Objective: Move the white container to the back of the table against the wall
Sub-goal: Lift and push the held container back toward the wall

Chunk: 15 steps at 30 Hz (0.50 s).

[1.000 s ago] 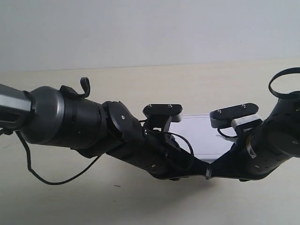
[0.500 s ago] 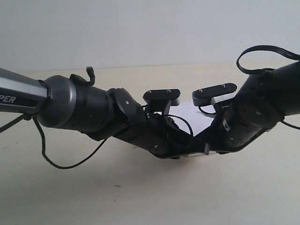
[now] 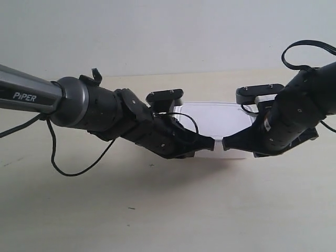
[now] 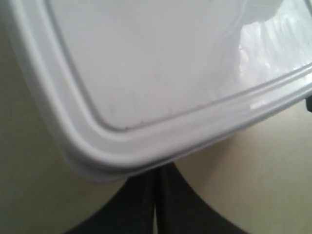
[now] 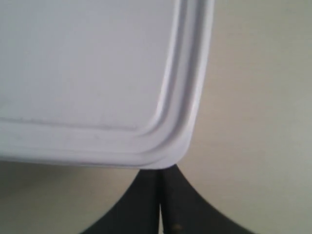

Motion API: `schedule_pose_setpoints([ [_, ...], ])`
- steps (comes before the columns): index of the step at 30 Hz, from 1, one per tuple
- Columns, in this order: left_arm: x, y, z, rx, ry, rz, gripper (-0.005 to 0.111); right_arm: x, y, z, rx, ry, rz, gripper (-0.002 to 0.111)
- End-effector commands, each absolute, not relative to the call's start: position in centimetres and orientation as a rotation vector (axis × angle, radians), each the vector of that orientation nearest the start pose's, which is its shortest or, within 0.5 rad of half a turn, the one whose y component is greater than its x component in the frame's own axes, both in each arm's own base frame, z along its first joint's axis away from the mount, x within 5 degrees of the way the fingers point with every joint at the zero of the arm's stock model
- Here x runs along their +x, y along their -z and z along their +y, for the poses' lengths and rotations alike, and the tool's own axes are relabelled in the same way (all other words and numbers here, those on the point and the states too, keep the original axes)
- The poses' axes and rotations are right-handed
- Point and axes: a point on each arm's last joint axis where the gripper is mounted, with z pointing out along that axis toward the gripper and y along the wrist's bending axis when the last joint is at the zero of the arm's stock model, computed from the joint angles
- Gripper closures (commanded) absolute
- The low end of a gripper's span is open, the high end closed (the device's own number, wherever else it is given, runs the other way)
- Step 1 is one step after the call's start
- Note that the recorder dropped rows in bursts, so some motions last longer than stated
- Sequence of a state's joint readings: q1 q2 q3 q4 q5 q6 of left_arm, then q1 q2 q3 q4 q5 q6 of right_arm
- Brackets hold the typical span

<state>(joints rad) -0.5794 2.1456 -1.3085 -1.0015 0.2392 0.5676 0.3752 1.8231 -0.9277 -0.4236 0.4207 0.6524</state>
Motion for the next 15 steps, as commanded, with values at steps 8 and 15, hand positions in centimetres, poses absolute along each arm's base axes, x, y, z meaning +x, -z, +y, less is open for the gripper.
schedule_pose_setpoints([
  [8, 38.2, -12.2, -26.4, 0.369, 0.648, 2.466, 0.107, 34.4, -13.3, 12.0, -0.109, -0.002, 2.710, 0.108],
  [15, 39.9, -11.7, -25.3, 0.309, 0.635, 2.464, 0.107, 36.3, -13.7, 12.4, -0.125, 0.048, 2.703, 0.108],
])
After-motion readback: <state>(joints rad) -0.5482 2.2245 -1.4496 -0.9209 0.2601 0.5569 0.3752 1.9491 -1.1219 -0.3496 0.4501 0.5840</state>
